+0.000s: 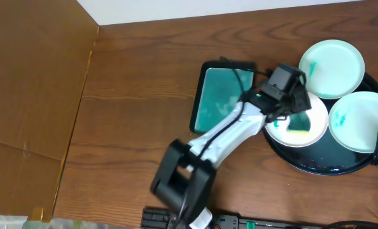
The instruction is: Clean dirty plates on tray and stack at the side
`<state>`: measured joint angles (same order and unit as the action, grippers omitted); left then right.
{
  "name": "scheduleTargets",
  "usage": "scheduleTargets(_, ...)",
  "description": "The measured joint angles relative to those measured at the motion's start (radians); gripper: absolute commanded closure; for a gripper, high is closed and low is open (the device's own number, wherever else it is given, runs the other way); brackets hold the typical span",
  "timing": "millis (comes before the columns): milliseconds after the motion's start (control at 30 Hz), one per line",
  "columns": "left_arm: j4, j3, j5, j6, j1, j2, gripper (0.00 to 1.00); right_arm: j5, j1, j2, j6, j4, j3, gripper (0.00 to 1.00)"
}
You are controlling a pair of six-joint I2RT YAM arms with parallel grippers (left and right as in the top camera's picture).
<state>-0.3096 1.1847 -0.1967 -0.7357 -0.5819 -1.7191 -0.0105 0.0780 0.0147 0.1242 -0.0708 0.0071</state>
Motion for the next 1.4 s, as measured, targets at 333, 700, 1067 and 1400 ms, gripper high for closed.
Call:
scheduleTargets(333,-0.099,0.000,0.095,0.132,0.228,0.358,0.20,0.000,0.000,0.000,0.000,0.000,0.000,0.00)
scheduleTargets(700,-0.297,0.000,0.186,0.161,0.417,0.414,0.19,0.030,0.000,0.000,0.000,0.051,0.000,0.01)
scheduleTargets(1067,-0.316,0.000,0.196,0.164,0.425,0.414,0.19,0.035,0.000,0.003,0.001,0.135,-0.001,0.01)
scheduleTargets(1400,-0.345,0.000,0.197,0.164,0.425,0.414,0.19,-0.233,0.000,0.030,0.021,0.488,0.154,0.01)
